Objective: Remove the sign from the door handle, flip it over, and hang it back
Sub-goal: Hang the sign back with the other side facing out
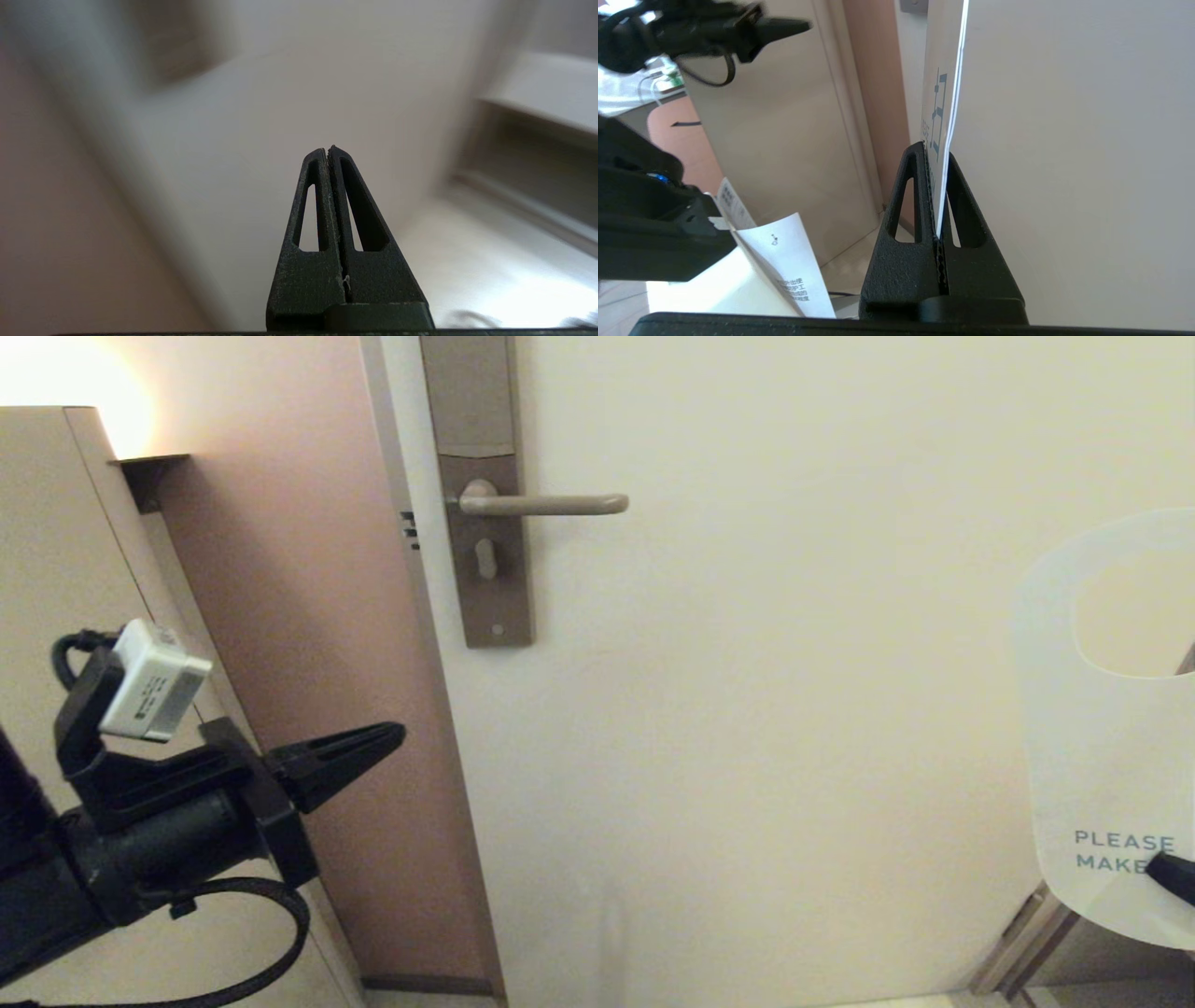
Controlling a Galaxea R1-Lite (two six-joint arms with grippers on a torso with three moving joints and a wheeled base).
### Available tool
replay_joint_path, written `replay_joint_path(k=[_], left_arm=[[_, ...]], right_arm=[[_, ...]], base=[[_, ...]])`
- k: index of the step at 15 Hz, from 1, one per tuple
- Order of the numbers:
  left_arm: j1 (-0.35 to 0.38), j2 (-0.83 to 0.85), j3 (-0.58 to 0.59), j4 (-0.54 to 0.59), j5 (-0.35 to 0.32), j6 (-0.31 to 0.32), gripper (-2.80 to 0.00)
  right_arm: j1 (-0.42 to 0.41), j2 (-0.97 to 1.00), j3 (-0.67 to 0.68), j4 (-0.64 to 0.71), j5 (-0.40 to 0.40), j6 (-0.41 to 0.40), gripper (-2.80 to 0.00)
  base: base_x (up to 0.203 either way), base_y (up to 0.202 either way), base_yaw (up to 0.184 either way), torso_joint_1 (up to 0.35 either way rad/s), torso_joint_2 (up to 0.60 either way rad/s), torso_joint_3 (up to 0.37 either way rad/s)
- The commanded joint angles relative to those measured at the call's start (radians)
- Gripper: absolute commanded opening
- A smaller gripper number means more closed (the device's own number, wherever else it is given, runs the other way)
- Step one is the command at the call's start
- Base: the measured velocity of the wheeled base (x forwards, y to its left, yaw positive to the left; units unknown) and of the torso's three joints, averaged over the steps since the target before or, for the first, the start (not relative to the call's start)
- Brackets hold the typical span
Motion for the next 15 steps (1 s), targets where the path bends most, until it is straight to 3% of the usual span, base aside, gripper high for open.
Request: replay_joint_path(k=[1, 3, 6, 9, 11, 15], left_arm=[[0.079, -0.126, 0.114, -0.005, 0.073, 0.004, -2.80], [0.119, -0.214, 0.215, -0.004, 0.133, 0.014, -2.80], [0.229, -0.272, 0.275, -0.003, 0.258, 0.021, -2.80], [0.239, -0.366, 0.356, 0.013, 0.285, 0.024, -2.80], [0.243, -0.455, 0.380, 0.099, 0.314, 0.024, -2.80], [0.244, -0.698, 0.387, 0.374, 0.335, 0.024, -2.80]], right_arm=[[0.000, -0.006, 0.002, -0.002, -0.005, 0.001, -2.80], [0.000, -0.006, 0.005, -0.002, -0.010, 0.002, -2.80], [0.000, -0.007, 0.011, -0.002, -0.010, 0.002, -2.80], [0.000, -0.010, 0.020, -0.002, -0.010, 0.004, -2.80], [0.000, -0.010, 0.020, -0.002, -0.010, 0.004, -2.80], [0.000, -0.010, 0.027, -0.002, -0.010, 0.004, -2.80]], base=[[0.000, 0.000, 0.000, 0.000, 0.00, 0.000], [0.000, 0.000, 0.000, 0.000, 0.00, 0.000], [0.000, 0.000, 0.000, 0.000, 0.00, 0.000], [0.000, 0.000, 0.000, 0.000, 0.00, 0.000], [0.000, 0.000, 0.000, 0.000, 0.00, 0.000], [0.000, 0.000, 0.000, 0.000, 0.00, 0.000]])
